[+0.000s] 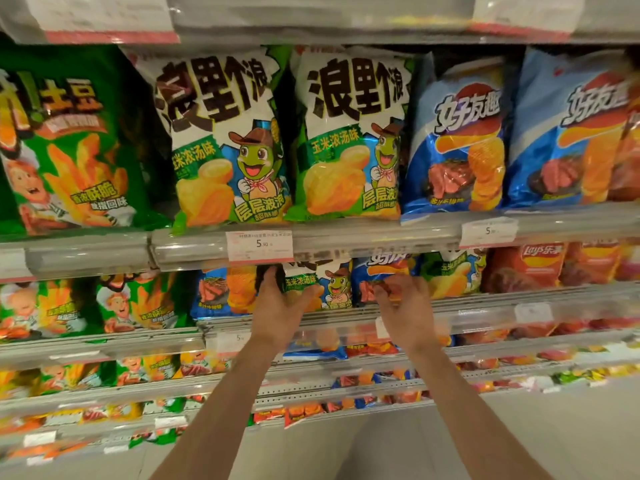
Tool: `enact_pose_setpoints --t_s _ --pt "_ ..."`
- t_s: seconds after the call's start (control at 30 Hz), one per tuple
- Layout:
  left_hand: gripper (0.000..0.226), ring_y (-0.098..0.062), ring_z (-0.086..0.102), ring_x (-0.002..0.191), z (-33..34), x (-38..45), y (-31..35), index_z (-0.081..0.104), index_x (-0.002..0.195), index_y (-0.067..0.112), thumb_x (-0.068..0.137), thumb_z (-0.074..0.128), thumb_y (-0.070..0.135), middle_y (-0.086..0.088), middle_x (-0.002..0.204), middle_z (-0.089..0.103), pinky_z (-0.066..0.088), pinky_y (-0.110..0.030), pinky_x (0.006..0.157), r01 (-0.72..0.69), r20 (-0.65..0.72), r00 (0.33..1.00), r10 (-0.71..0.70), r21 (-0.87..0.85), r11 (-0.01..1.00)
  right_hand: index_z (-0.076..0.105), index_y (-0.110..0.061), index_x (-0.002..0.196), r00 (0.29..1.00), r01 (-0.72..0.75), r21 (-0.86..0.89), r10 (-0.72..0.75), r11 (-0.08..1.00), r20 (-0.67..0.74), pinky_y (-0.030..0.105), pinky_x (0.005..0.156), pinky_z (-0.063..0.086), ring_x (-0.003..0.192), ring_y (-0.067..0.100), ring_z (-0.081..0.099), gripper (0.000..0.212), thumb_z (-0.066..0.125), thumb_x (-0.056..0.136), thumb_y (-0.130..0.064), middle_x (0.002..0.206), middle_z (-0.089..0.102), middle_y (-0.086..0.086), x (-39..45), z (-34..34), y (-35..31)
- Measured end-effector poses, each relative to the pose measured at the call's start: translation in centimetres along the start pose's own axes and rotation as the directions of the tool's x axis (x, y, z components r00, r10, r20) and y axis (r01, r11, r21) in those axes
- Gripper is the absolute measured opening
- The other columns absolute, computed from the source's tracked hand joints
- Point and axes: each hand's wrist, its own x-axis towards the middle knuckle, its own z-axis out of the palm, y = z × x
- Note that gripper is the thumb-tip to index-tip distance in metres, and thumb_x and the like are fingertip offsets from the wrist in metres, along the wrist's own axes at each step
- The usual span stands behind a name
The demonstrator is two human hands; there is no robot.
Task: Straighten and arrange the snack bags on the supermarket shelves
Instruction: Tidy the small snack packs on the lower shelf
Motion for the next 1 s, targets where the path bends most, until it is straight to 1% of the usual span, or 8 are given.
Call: enact_pose_setpoints --t_s 0.1,0.2,0.4,0.5,0.63,0.8,0.9,1.0 --pt "0.098 -0.023 0.062 0.118 0.5 0.4 -0.2 0.027 0.154 0.023 0.079 0.075 0.064 0.008 0.132 0.063 0.052 -0.025 0.082 0.011 -0.006 1.000 -0.011 0.061 0.998 0.068 -0.003 0.118 0.997 0.023 -0.040 -0.026 0.999 -0.075 0.044 0.106 0.044 0.125 0.036 0.048 0.032 0.075 0.092 -0.020 0.127 0.056 0.021 -0.2 0.7 0.2" --pt "0.083 -0.012 0.061 0.104 0.5 0.6 -0.8 0.037 0.148 0.024 0.083 0.072 0.062 0.020 0.114 0.060 0.042 -0.010 0.065 -0.028 -0.044 0.999 0.032 0.101 0.994 0.067 -0.006 0.120 0.998 0.059 -0.056 -0.060 0.997 -0.034 0.046 0.108 0.044 0.124 0.035 0.049 0.032 0.074 0.091 -0.019 0.131 0.053 0.019 -0.6 1.4 0.4" --pt "0.051 -0.014 0.058 0.108 -1.8 0.2 -1.6 0.057 0.133 0.020 0.094 0.066 0.051 0.001 0.124 0.060 0.053 -0.034 0.086 -0.187 -0.181 0.956 0.232 0.234 0.954 0.069 -0.010 0.117 0.993 0.112 -0.019 -0.113 0.994 -0.039 0.038 0.099 0.050 0.110 0.028 0.058 0.029 0.073 0.094 -0.025 0.121 0.057 0.011 -0.6 1.5 -0.5" --pt "0.036 -0.027 0.053 0.113 -4.0 0.0 -2.7 0.060 0.123 0.009 0.096 0.068 0.031 -0.012 0.122 0.058 0.048 -0.042 0.091 -0.200 -0.318 0.892 0.323 0.364 0.910 0.066 -0.012 0.114 0.991 0.133 0.033 -0.133 0.991 0.005 0.040 0.086 0.055 0.092 0.025 0.064 0.023 0.070 0.096 -0.025 0.111 0.056 0.003 -1.0 2.1 -2.0" --pt "0.046 -0.040 0.042 0.124 -6.7 0.1 -4.6 0.055 0.128 -0.001 0.093 0.072 0.022 -0.026 0.131 0.050 0.038 -0.048 0.102 -0.061 -0.399 0.882 0.252 0.432 0.900 0.065 -0.013 0.114 0.974 0.187 0.093 -0.197 0.978 0.108 0.040 0.077 0.056 0.085 0.018 0.063 0.021 0.068 0.097 -0.025 0.092 0.063 -0.004 -1.7 3.7 -4.2" --pt "0.074 -0.042 0.039 0.140 -8.8 1.0 -5.8 0.035 0.152 0.000 0.095 0.069 0.031 -0.024 0.151 0.044 0.036 -0.052 0.113 0.044 -0.335 0.940 0.065 0.308 0.951 0.061 -0.024 0.124 0.914 0.159 0.168 -0.209 0.973 0.347 0.017 0.080 0.053 0.087 -0.005 0.064 0.024 0.064 0.100 -0.026 0.096 0.069 -0.017 -2.1 6.0 -6.1" --pt "0.074 -0.040 0.053 0.129 -9.7 1.7 -6.0 0.032 0.153 0.005 0.096 0.066 0.038 -0.019 0.141 0.056 0.046 -0.054 0.103 0.057 -0.285 0.958 0.019 0.253 0.966 0.058 -0.020 0.132 0.902 0.122 0.176 -0.183 0.977 0.390 0.003 0.078 0.045 0.086 -0.015 0.059 0.032 0.063 0.100 -0.021 0.093 0.064 -0.025 -2.0 6.8 -6.4" --pt "0.059 -0.041 0.060 0.110 -10.5 2.6 -6.0 0.050 0.133 0.003 0.092 0.071 0.041 -0.019 0.116 0.065 0.049 -0.055 0.095 0.048 -0.278 0.960 0.026 0.254 0.966 0.058 -0.019 0.133 0.911 0.100 0.169 -0.159 0.981 0.382 0.002 0.076 0.044 0.085 -0.017 0.058 0.033 0.064 0.100 -0.019 0.092 0.063 -0.026 -2.0 7.0 -6.4"
